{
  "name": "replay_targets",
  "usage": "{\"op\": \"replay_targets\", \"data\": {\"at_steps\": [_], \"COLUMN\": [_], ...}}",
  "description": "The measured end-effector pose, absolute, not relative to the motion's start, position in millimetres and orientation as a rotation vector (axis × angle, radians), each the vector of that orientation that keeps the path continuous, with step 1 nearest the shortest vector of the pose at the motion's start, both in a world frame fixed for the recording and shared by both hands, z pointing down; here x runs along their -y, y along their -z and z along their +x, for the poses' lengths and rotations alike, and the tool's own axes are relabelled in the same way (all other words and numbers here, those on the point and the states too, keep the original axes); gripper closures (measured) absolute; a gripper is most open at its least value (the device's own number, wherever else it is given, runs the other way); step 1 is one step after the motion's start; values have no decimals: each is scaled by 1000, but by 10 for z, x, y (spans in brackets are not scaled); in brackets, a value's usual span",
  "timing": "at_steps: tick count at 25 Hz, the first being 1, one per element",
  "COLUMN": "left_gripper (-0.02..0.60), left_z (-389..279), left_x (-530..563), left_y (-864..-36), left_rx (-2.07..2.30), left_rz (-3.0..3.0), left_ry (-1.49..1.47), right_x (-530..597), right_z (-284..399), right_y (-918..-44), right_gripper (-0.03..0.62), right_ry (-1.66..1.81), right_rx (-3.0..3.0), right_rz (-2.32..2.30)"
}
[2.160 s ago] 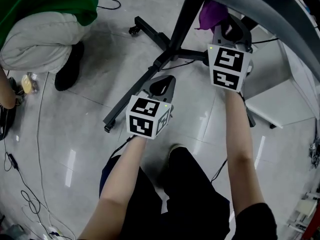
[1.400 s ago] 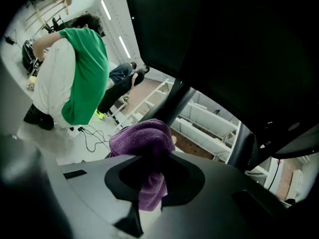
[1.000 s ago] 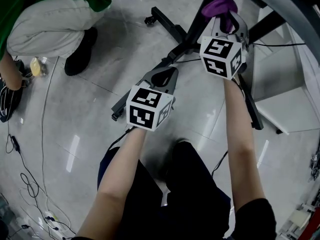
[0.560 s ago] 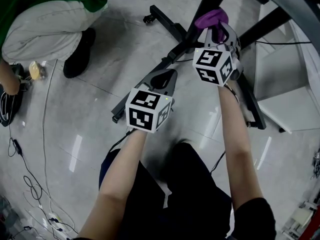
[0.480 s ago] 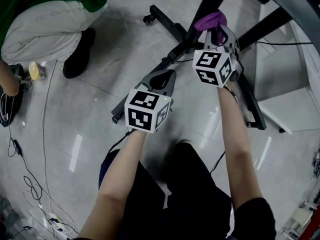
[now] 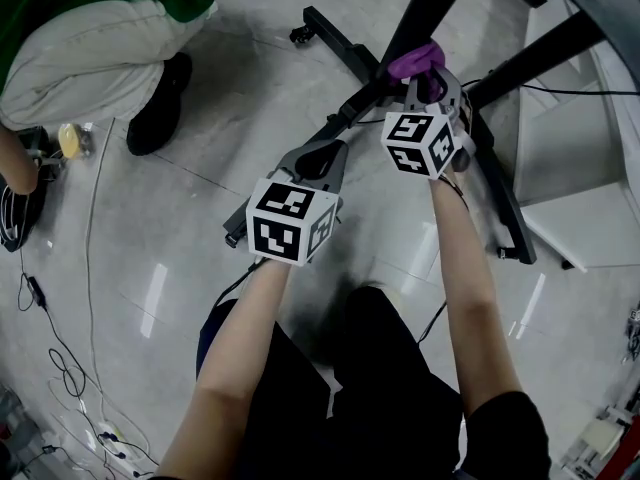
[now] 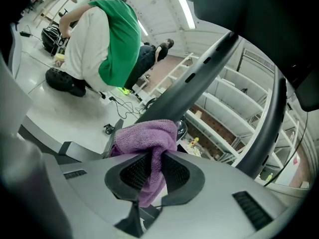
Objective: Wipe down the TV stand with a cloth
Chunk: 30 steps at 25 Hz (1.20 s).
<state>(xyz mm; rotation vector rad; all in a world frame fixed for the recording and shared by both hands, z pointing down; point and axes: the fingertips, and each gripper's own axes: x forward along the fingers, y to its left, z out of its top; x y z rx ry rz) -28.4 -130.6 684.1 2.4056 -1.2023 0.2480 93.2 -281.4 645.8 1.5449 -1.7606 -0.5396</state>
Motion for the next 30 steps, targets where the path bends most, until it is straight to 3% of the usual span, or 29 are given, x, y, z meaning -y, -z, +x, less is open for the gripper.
{"op": "replay_targets", "data": {"at_steps": [30], "left_gripper": [575], "left_z": [-106], "left_x": [1261], "left_y": [-6988], "left_rx": [1126], "left_rz": [2423], "left_ry": [-292], "right_x": [2832], "right_z": [1078], "right_y": [-7607], "right_gripper": [525], "right_ry": [594], "right_rx": [1571], "right_rz": [1167]}}
